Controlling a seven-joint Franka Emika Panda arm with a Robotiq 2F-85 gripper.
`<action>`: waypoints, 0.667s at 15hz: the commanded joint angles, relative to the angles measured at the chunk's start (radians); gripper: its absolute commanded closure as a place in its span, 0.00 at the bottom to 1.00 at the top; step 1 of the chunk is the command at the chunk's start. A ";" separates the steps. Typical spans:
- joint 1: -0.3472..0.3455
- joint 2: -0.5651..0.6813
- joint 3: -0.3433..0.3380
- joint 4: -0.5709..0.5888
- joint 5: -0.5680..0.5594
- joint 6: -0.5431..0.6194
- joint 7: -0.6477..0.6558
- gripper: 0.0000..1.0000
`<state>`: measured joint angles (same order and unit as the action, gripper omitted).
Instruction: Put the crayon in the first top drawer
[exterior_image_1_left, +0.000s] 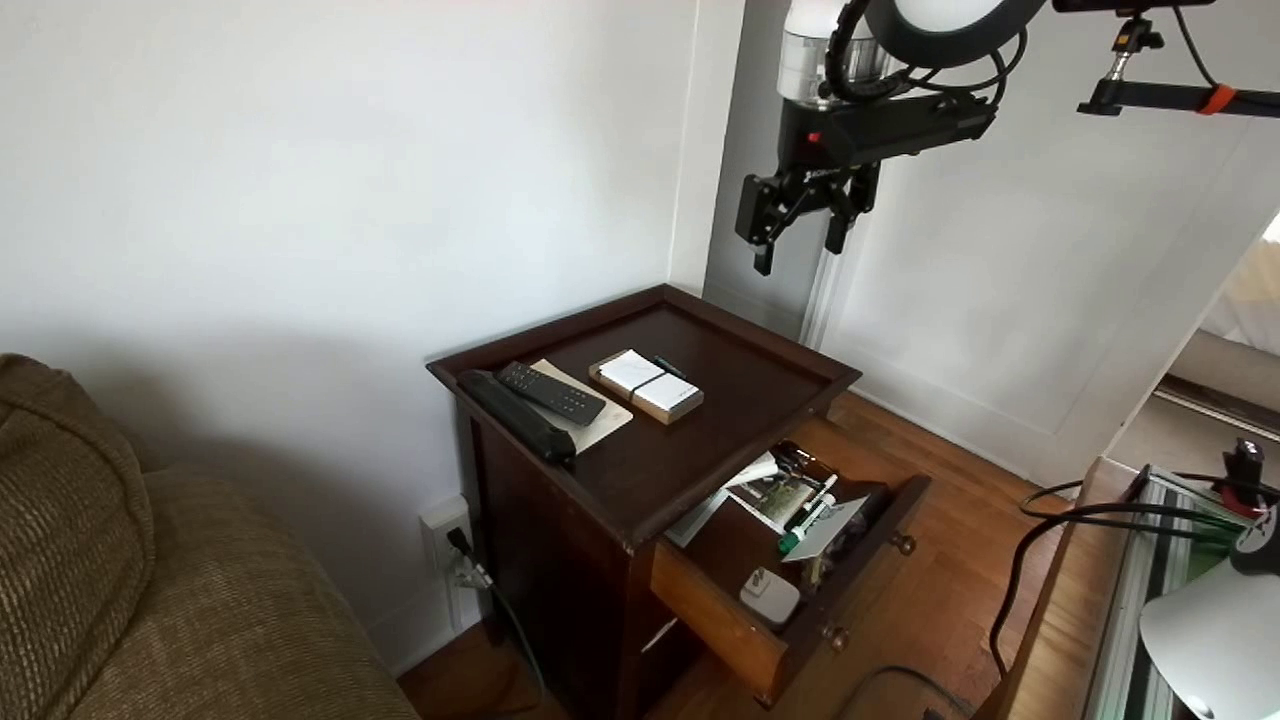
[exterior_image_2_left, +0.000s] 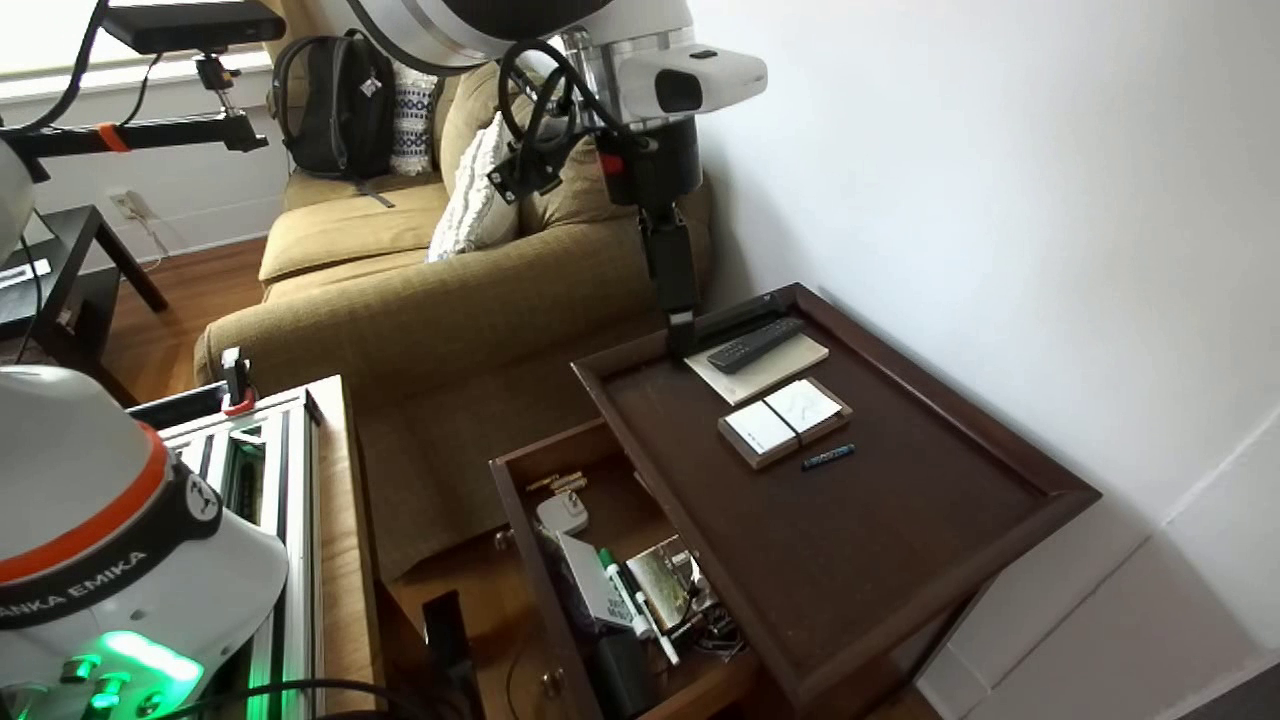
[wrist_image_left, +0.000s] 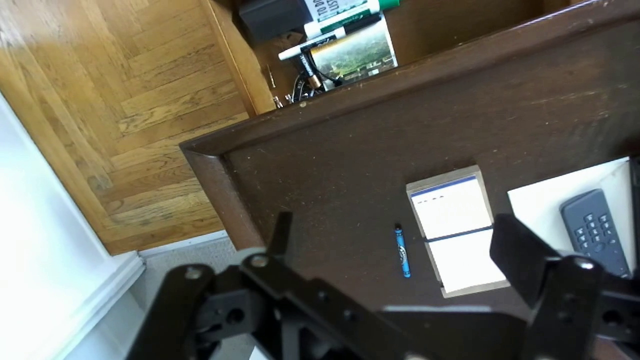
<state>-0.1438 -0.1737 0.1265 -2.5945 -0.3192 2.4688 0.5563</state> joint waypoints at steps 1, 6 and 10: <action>0.022 0.000 -0.022 0.001 -0.004 -0.003 0.002 0.00; -0.016 0.060 -0.047 0.039 -0.025 -0.005 0.064 0.00; -0.023 0.197 -0.162 0.121 0.108 0.055 -0.114 0.00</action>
<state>-0.1621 -0.1095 0.0390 -2.5540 -0.2990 2.4698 0.5729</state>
